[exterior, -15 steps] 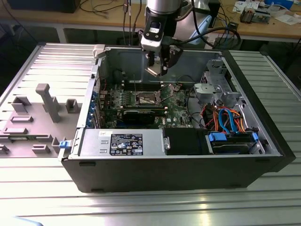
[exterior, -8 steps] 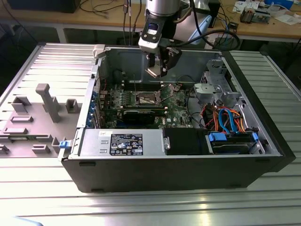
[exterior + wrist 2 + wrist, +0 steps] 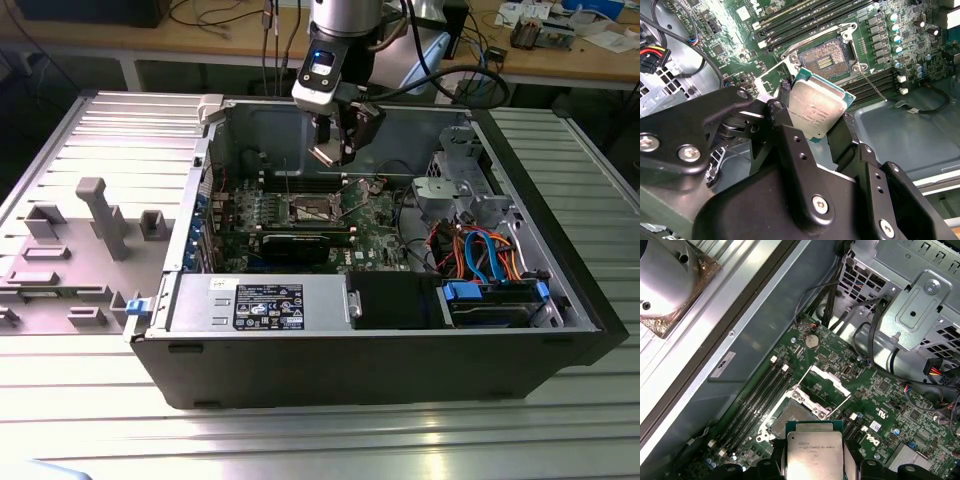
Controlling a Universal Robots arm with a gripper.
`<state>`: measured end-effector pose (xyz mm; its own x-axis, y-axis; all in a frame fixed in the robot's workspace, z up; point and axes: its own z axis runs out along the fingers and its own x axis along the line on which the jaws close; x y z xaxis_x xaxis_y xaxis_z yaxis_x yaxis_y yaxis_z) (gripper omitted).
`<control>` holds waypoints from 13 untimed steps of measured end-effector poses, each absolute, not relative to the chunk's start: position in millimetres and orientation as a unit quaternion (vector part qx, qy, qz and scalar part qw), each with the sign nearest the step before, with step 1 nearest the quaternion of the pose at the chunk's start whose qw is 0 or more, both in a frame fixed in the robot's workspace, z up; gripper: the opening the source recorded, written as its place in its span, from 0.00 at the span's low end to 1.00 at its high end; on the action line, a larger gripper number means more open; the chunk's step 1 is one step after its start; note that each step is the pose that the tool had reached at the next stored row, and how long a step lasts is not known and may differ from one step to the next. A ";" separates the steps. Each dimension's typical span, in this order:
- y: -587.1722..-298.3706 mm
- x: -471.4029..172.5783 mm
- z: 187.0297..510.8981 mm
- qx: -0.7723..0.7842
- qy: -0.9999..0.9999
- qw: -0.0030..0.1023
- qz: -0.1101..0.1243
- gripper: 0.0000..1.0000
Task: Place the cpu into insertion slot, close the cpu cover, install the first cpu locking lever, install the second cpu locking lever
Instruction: 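Place the cpu into insertion slot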
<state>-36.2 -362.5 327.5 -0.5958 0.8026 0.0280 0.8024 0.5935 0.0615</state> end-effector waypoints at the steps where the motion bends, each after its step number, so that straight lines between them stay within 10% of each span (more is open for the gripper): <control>1: -362.5 -36.2 327.5 0.450 0.893 0.001 0.034 0.55; 13: -362.0 -36.2 323.6 0.451 0.892 0.001 0.034 0.55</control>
<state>-36.2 -362.0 323.6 -0.5933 0.8045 0.0280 0.8043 0.5911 0.0615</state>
